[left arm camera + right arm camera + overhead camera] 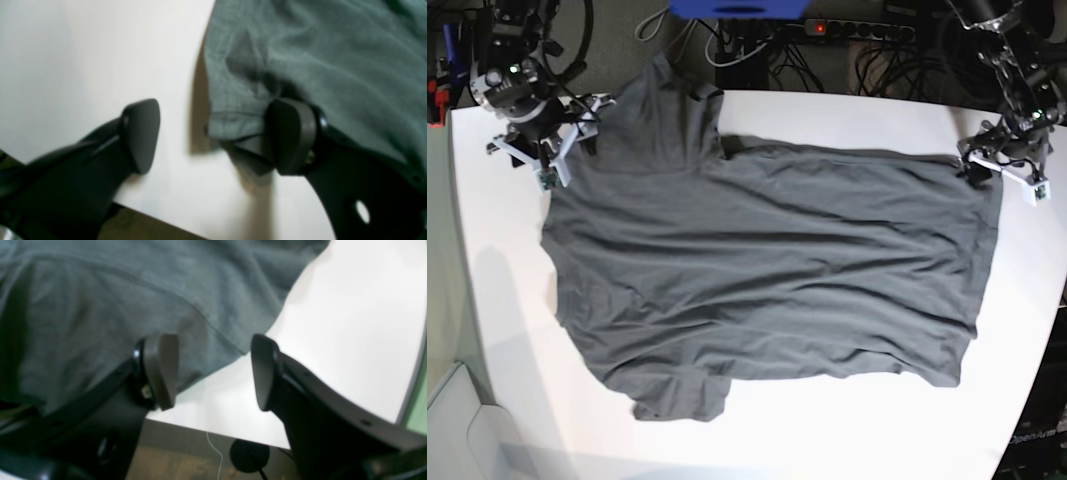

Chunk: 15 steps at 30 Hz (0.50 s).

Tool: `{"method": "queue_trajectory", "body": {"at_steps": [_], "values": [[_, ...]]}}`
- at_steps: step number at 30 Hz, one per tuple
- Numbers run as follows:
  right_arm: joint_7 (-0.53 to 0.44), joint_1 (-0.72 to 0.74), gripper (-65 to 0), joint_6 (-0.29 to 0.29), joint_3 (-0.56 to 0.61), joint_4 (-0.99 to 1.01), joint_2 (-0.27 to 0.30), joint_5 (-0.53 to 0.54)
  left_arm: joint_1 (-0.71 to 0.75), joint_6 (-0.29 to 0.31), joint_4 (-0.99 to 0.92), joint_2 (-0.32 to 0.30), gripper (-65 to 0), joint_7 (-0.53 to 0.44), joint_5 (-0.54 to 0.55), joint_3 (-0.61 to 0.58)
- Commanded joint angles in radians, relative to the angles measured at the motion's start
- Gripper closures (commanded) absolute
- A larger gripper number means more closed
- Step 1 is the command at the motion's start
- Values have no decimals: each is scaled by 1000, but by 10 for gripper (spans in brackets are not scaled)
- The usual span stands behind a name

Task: Layout the t-shirt on the table in an organized manner, then fold the t-shirt properly
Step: 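Grasp the collar-side shirt corners with both grippers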

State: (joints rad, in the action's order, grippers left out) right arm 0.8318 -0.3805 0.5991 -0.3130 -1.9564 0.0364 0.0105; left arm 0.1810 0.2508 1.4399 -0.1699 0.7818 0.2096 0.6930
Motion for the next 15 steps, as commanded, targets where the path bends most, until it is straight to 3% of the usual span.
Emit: {"method": "queue_trajectory", "body": {"at_steps": [1,4,7,12,15], "values": [[-16,5,-354,2,-1,-18,7,10,-4,-3,-6,8,-490,49,-29,-3],[-15,5,-355,2,2,-18,7,10,-22,-3,-6,13,-379,49,-28,-3],[-15,5,-355,2,-1,-18,7,10,-27,0,-8,13,-199,49,1,-5],[-13,12,-355,2,-2,-10,13,9,-27,84,-8,0,-196,60,52,1],[-13,18,-355,2,-2,13,13,9,-25,104,-6,0,-116,55,43,1]]}}
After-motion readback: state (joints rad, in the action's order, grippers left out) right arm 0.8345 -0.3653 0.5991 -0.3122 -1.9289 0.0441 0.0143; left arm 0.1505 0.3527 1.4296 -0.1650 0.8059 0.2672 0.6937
